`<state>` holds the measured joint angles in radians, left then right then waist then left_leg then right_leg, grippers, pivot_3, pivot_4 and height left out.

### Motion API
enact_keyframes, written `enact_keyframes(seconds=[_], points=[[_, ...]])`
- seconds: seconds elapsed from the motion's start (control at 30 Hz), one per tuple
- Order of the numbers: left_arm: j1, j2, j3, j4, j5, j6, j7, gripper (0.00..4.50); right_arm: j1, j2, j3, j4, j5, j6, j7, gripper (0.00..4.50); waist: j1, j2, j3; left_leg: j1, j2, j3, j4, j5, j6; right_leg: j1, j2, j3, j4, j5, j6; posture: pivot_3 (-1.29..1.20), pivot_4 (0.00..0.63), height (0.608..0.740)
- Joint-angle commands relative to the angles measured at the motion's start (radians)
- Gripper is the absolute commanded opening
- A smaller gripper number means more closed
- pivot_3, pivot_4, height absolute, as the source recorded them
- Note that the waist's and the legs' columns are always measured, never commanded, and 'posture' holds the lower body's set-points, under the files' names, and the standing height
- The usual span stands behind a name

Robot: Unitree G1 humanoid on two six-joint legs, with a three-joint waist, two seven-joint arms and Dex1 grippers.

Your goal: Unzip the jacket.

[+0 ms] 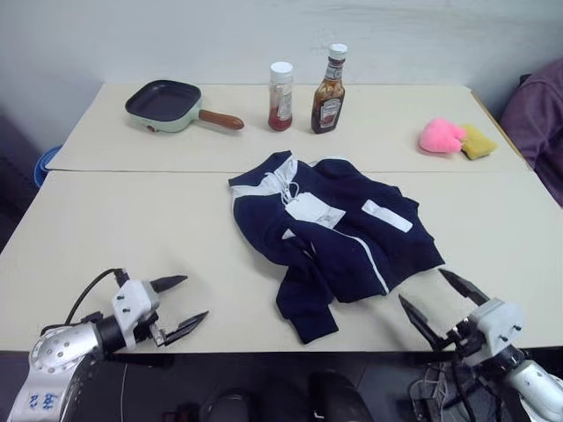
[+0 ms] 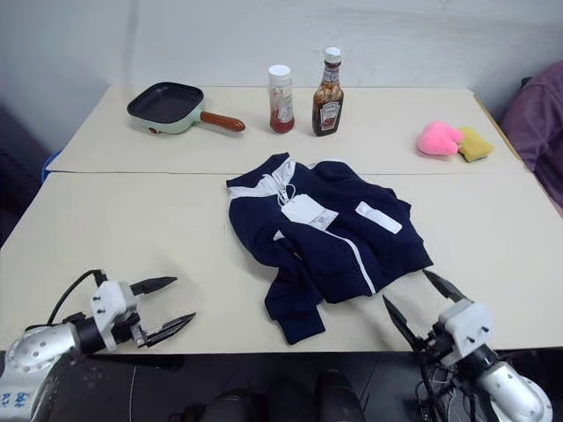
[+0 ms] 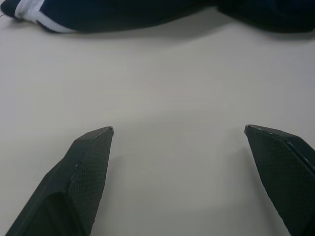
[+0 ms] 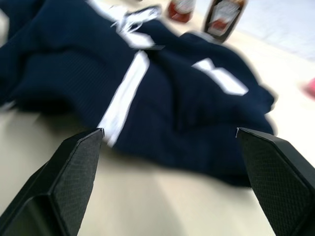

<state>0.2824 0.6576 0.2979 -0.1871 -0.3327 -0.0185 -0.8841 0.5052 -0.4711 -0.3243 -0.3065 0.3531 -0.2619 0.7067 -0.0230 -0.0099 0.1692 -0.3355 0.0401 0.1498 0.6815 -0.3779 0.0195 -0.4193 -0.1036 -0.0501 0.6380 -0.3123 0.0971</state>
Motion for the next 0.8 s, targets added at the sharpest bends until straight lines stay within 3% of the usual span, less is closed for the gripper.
enact_keyframes(seconds=[0.03, 0.23, 0.57, 0.8], points=[[0.001, 0.015, 0.039, -0.021, -0.043, -0.014, -0.023, 4.5, 0.03, -0.033, -0.039, -0.026, 0.061, -0.019, 0.061, 4.47, 0.0, 0.0, 0.0, 0.0, 0.0, -0.001, 0.0, 0.0, 0.0, 0.001, -0.001, -0.001, -0.001, 0.0, 0.0, 0.0, 0.15, 0.74], [-0.048, 0.056, 0.048, -0.013, -0.136, 0.052, -0.108, 4.5, 0.024, -0.048, -0.036, -0.039, 0.072, -0.027, 0.098, 4.47, -0.004, 0.001, 0.0, 0.002, 0.0, -0.005, 0.0, -0.001, -0.001, 0.005, -0.002, -0.004, -0.002, 0.0, -0.001, 0.0, 0.15, 0.74], [-0.21, 0.101, -0.019, 0.13, -0.065, -0.076, -0.214, 4.5, 0.062, -0.042, -0.01, -0.19, 0.092, 0.045, 0.075, 4.47, -0.003, 0.001, 0.001, 0.002, 0.0, -0.005, 0.0, -0.002, -0.001, 0.005, -0.002, -0.006, -0.002, 0.0, -0.001, 0.0, 0.15, 0.74], [-0.488, 0.07, -0.183, 0.256, 0.049, -0.135, -0.221, 4.5, -0.117, -0.142, 0.136, -0.39, 0.061, 0.447, -0.08, 4.47, -0.002, 0.001, 0.0, 0.001, -0.001, -0.006, 0.001, -0.001, 0.0, 0.005, -0.003, -0.007, -0.001, 0.0, -0.001, 0.0, 0.15, 0.74]])
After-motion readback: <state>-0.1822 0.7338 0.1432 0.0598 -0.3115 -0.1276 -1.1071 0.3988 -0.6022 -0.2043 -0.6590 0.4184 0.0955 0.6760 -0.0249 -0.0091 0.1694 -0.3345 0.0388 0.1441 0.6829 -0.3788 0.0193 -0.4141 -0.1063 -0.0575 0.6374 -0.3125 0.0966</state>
